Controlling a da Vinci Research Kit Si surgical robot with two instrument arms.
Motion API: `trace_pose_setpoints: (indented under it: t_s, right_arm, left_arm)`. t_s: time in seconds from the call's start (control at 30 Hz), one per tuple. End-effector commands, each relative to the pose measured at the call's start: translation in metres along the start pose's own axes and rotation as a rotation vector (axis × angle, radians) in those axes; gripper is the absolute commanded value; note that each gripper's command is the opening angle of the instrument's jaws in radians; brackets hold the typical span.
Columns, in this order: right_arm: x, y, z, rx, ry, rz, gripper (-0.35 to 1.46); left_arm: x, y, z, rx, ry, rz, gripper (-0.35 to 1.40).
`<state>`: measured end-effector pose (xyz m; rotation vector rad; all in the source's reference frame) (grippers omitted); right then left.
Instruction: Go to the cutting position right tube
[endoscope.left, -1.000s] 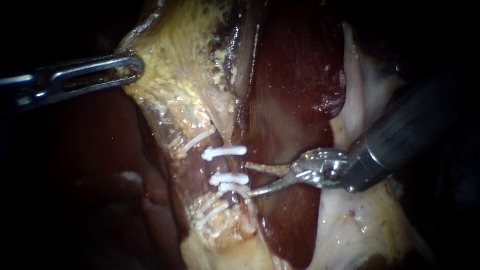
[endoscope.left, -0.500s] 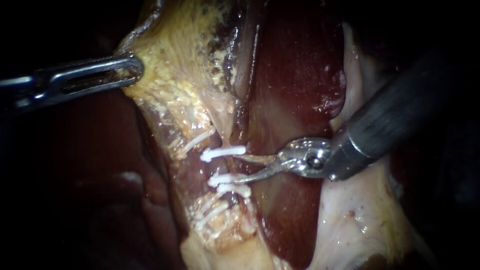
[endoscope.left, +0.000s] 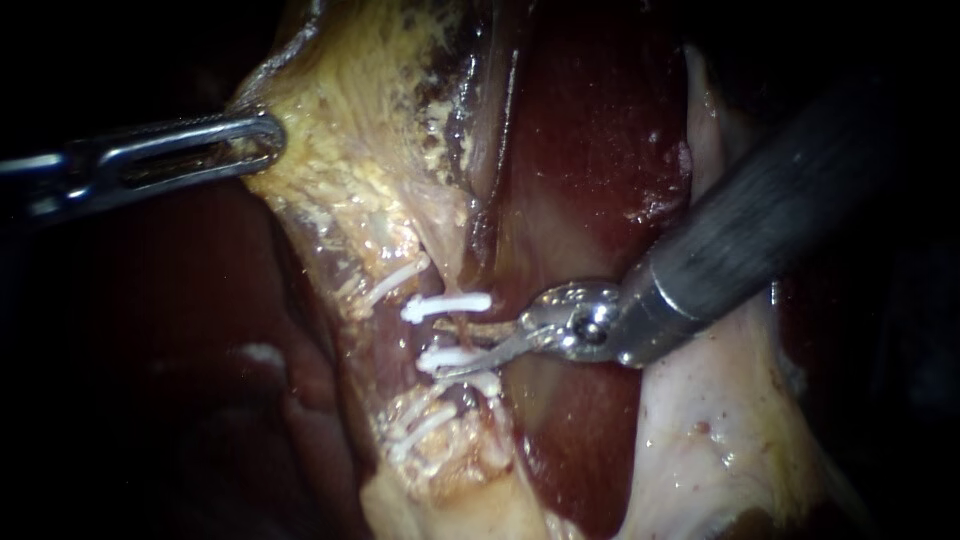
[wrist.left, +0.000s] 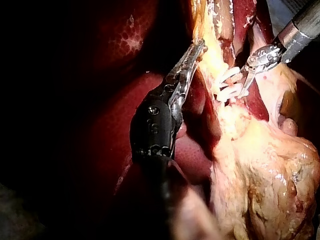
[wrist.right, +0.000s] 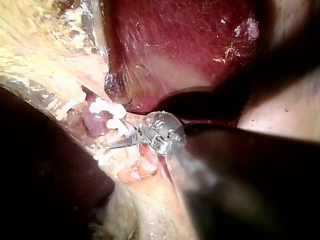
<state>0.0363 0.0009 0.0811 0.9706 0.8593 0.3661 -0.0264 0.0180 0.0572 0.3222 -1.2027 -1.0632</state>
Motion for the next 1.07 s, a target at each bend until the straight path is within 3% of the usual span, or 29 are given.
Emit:
trace_pose_setpoints:
  t_s: [0.03, 0.37, 0.57, 1.07]
  right_arm:
    - [0.0002, 0.0001, 0.0000, -0.003, 0.007, -0.003, 1.27]
    - [0.0017, 0.0008, 0.0019, 0.009, 0.062, 0.005, 1.27]
    - [0.0019, 0.0006, 0.0024, 0.019, 0.058, 0.058, 1.27]
    - [0.0018, 0.0007, 0.0023, 0.021, 0.058, 0.069, 1.27]
  left_arm:
    - [0.0000, 0.0000, 0.0000, 0.000, 0.000, 0.000, -0.35]
    - [0.0000, 0.0000, 0.0000, 0.000, 0.000, 0.000, -0.35]
    - [0.0002, -0.0001, 0.0000, -0.001, -0.001, 0.001, -0.35]
    - [0.0002, -0.0001, 0.0001, -0.001, -0.001, 0.001, -0.35]
